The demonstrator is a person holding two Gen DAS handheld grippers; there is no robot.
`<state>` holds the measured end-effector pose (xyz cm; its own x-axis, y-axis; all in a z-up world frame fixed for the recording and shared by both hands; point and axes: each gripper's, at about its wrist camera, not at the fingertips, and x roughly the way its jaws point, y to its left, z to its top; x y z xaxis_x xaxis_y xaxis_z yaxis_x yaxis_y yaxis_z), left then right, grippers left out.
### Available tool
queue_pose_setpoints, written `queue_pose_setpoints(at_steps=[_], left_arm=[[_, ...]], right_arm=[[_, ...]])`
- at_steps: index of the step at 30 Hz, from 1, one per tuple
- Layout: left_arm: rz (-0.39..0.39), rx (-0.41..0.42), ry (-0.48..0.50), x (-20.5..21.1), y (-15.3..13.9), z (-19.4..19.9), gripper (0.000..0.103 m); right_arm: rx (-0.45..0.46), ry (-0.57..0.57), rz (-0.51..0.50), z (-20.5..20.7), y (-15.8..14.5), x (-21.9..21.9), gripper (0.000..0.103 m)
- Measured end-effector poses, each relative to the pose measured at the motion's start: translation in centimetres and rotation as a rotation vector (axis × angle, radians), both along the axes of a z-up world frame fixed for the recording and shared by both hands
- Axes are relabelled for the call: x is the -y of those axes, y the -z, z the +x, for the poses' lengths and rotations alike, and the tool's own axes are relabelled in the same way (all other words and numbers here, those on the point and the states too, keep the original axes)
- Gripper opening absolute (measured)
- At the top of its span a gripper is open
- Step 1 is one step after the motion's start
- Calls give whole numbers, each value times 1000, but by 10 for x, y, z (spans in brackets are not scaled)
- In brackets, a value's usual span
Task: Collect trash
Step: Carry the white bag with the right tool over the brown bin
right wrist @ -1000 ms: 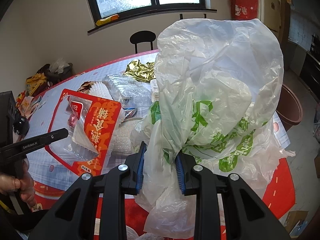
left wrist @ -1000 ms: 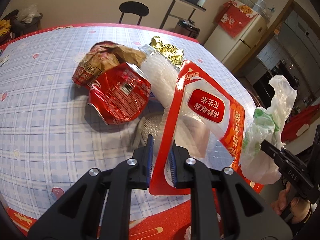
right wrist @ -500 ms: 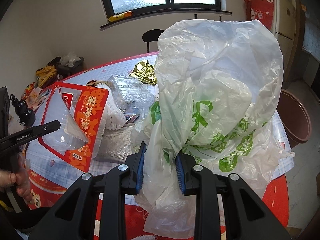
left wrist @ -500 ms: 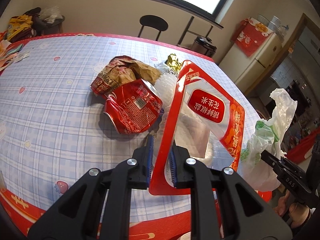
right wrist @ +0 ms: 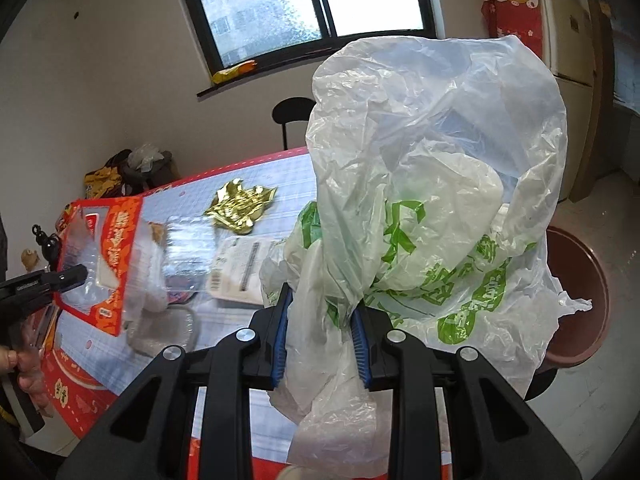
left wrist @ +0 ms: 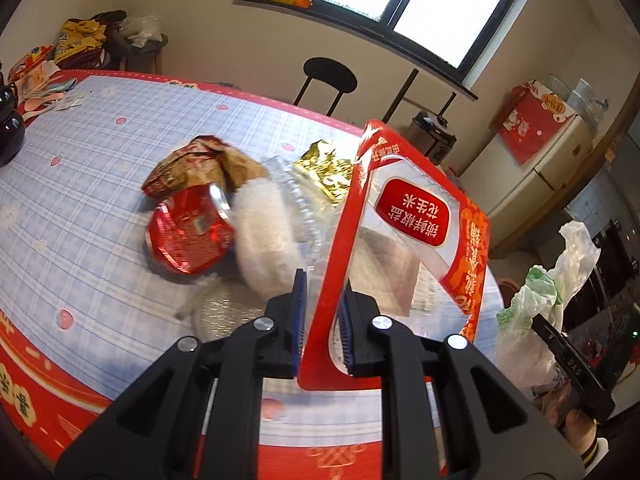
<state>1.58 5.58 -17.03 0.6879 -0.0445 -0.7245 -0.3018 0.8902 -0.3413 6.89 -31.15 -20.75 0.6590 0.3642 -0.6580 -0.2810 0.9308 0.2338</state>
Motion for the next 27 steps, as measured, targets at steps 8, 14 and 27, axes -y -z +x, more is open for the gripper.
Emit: queue_pose_setpoints(at_steps=[8, 14, 27], left_arm=[[0, 6, -34, 55, -13, 11, 18], [16, 5, -51, 71, -18, 15, 18], [38, 12, 13, 106, -27, 31, 19]], right_arm=[[-38, 120, -52, 62, 21, 127, 28], [-111, 176, -33, 93, 51, 175, 30], [-160, 213, 6, 120, 53, 215, 80]])
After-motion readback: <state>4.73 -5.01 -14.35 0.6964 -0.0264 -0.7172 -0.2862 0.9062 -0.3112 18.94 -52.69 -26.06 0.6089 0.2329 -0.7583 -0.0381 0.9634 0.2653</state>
